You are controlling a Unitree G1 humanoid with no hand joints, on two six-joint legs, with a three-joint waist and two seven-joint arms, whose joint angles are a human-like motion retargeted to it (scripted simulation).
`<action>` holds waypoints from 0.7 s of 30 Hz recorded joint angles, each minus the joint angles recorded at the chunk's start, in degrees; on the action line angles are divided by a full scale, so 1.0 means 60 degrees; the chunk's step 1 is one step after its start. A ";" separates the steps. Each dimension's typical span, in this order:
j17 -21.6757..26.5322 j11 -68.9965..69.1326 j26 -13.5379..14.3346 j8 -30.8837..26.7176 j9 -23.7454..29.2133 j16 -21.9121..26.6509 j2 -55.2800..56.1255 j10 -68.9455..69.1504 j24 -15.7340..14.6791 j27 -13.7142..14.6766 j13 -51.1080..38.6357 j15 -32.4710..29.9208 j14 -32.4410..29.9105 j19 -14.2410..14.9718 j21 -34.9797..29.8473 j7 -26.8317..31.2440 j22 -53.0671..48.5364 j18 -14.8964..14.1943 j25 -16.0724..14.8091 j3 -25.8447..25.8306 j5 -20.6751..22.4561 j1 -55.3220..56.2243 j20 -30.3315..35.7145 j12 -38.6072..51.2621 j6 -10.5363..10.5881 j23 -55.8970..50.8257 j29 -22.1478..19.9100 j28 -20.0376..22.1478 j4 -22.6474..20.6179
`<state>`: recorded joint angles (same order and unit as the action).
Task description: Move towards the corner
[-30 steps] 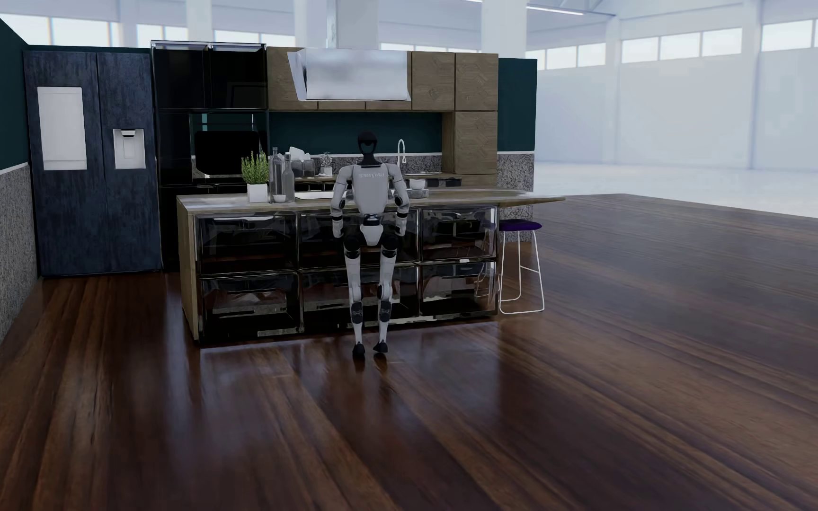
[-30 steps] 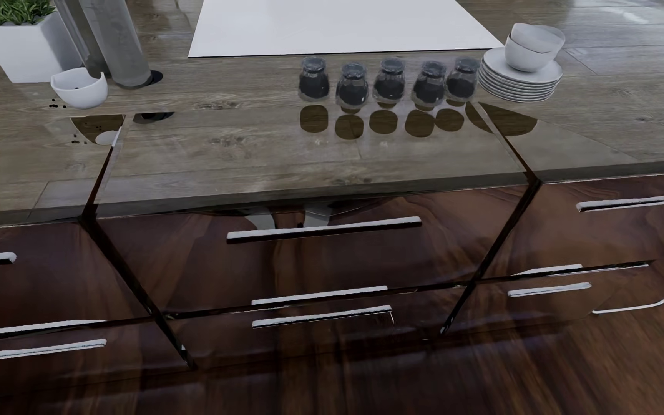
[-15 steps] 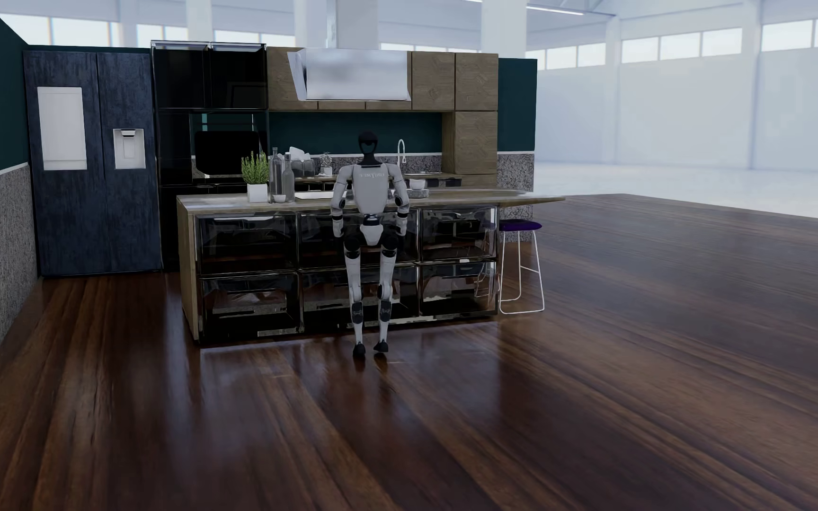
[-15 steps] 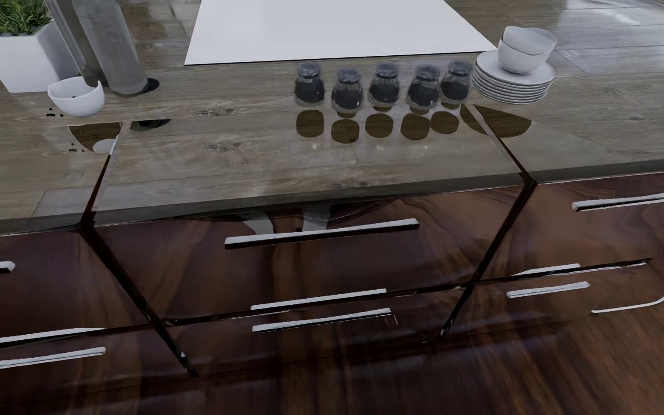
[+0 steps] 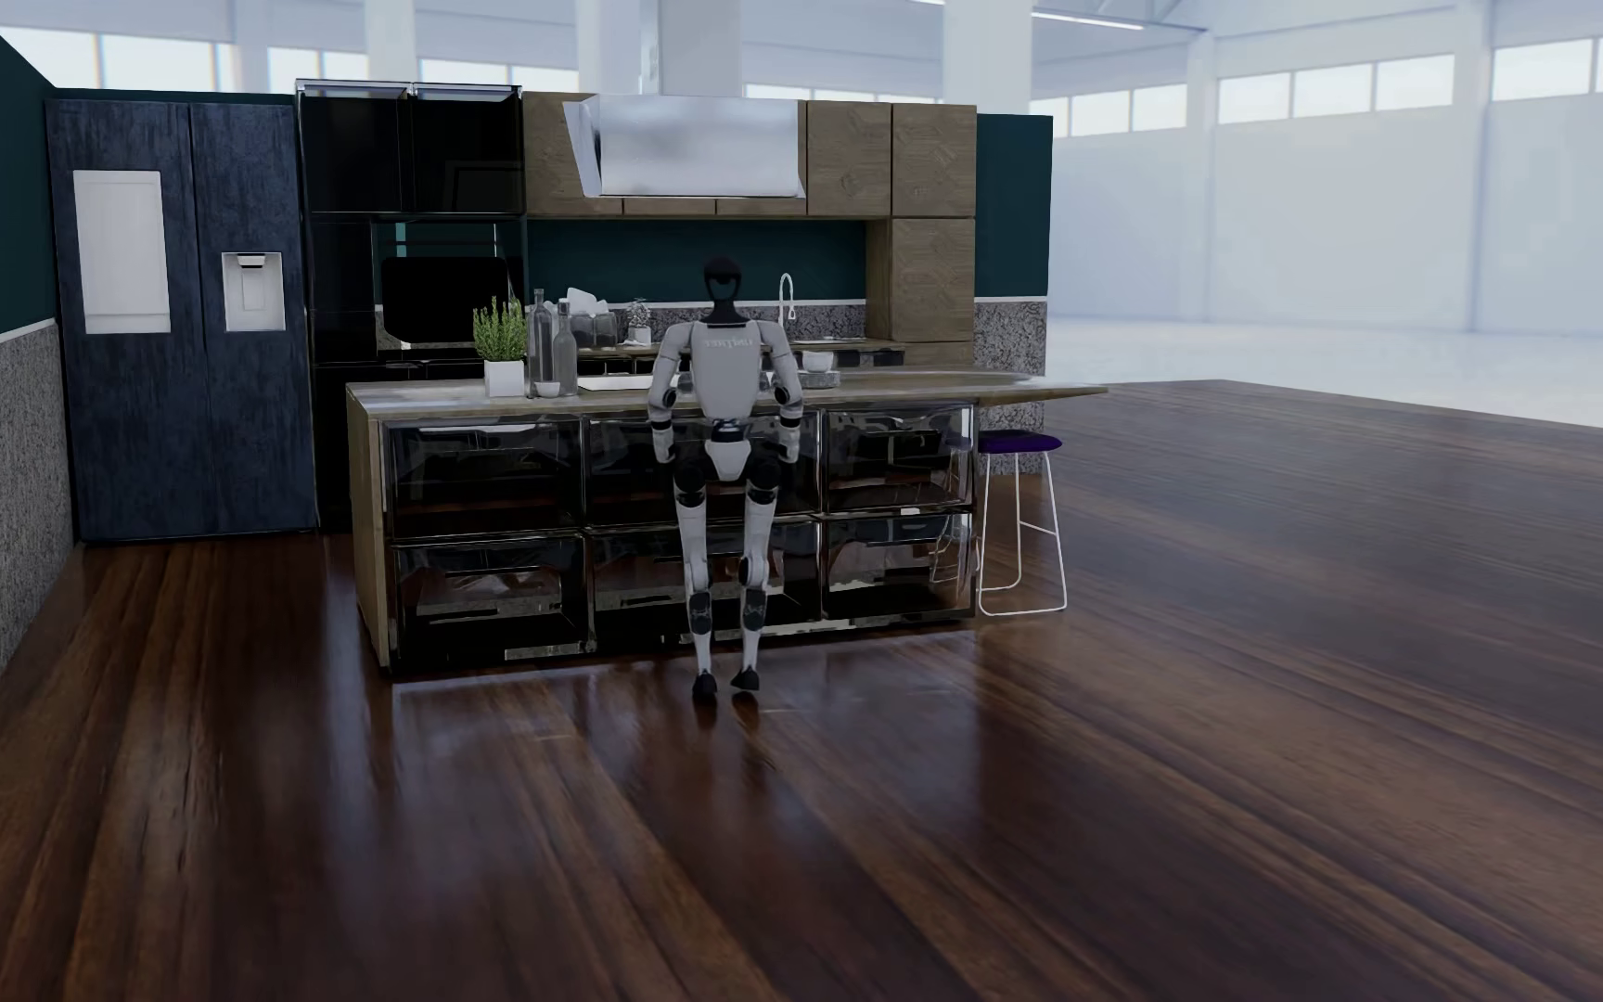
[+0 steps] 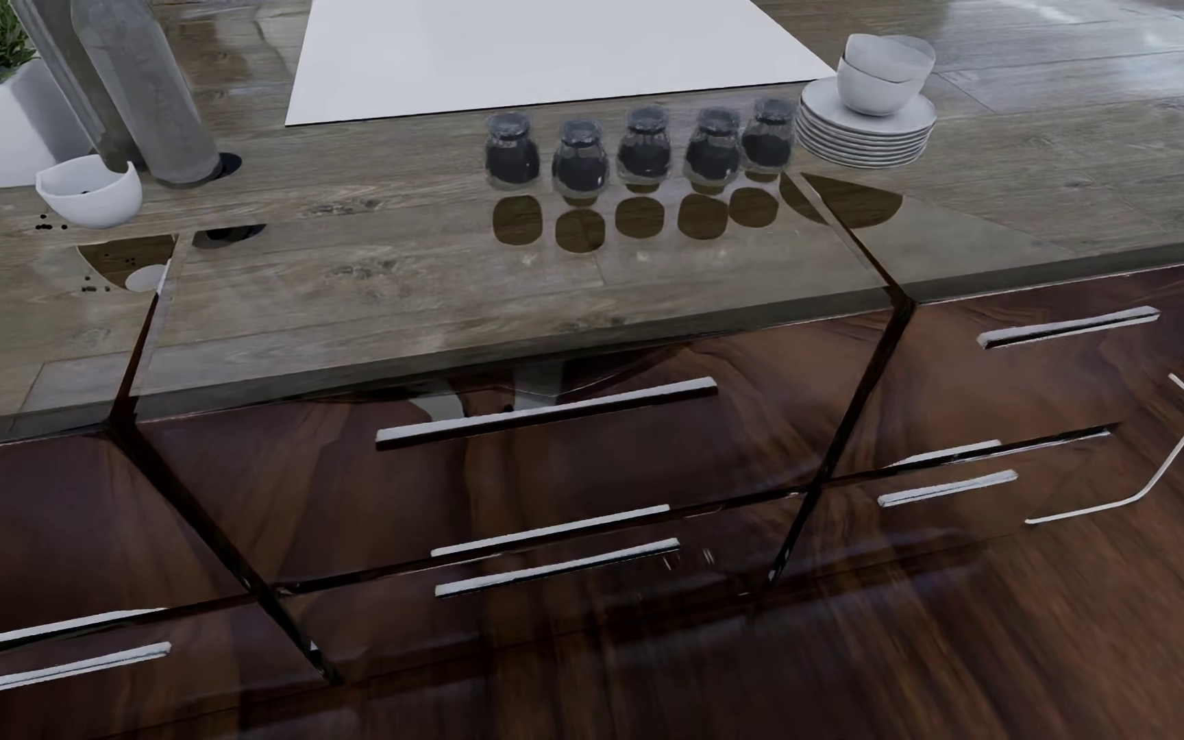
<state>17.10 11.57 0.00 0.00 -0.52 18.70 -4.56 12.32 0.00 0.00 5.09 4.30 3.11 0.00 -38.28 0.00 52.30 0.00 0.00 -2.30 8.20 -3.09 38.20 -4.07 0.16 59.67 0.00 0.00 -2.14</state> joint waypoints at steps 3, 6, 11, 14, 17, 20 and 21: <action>0.0015 0.0133 0.0000 0.0000 -0.0098 0.0088 0.0304 -0.0045 0.0000 0.0000 -0.0087 0.0039 -0.0057 0.0000 -0.0130 0.0000 -0.0058 0.0000 0.0000 -0.0030 -0.0042 0.0188 0.0195 0.0036 -0.0029 -0.0141 0.0000 0.0000 -0.0085; -0.0007 0.0076 0.0000 0.0000 -0.0022 0.0081 0.0156 -0.0029 0.0000 0.0000 -0.0148 0.0011 -0.0011 0.0000 -0.0093 0.0000 -0.0010 0.0000 0.0000 -0.0229 -0.0013 0.0090 0.0204 0.0042 0.0023 -0.0017 0.0000 0.0000 -0.0066; -0.0036 0.0088 0.0000 0.0000 0.0045 0.0062 0.0057 0.0028 0.0000 0.0000 -0.0101 0.0030 -0.0027 0.0000 0.0245 0.0000 -0.0025 0.0000 0.0000 -0.0331 -0.0016 0.0032 0.0129 0.0094 0.0002 0.0071 0.0000 0.0000 -0.0048; -0.0017 0.0137 0.0000 0.0000 0.0012 0.0087 0.0073 0.0016 0.0000 0.0000 -0.0114 0.0068 -0.0045 0.0000 0.0095 0.0000 -0.0026 0.0000 0.0000 -0.0330 -0.0010 0.0003 0.0084 0.0065 -0.0021 0.0061 0.0000 0.0000 -0.0008; -0.0036 0.0180 0.0000 0.0000 0.0009 0.0096 0.0099 0.0010 0.0000 0.0000 -0.0092 0.0093 -0.0039 0.0000 0.0148 0.0000 -0.0045 0.0000 0.0000 -0.0322 -0.0028 0.0000 0.0214 0.0068 -0.0041 0.0075 0.0000 0.0000 -0.0026; -0.0012 0.0207 0.0000 0.0000 -0.0033 0.0064 0.0183 0.0003 0.0000 0.0000 -0.0087 0.0088 -0.0049 0.0000 0.0067 0.0000 0.0014 0.0000 0.0000 -0.0303 -0.0006 0.0056 0.0169 0.0074 -0.0033 0.0013 0.0000 0.0000 -0.0018; 0.0021 0.0153 0.0000 0.0000 -0.0005 0.0099 0.0098 -0.0012 0.0000 0.0000 -0.0066 0.0079 -0.0015 0.0000 -0.0046 0.0000 -0.0035 0.0000 0.0000 -0.0309 0.0010 -0.0007 0.0221 0.0055 -0.0040 -0.0056 0.0000 0.0000 -0.0008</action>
<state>17.23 12.49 0.00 0.00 -0.55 19.30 -3.97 12.25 0.00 0.00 4.70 4.77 3.02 0.00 -38.55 0.00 52.09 0.00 0.00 -4.16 8.26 -3.13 39.53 -3.73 -0.08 59.34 0.00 0.00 -2.18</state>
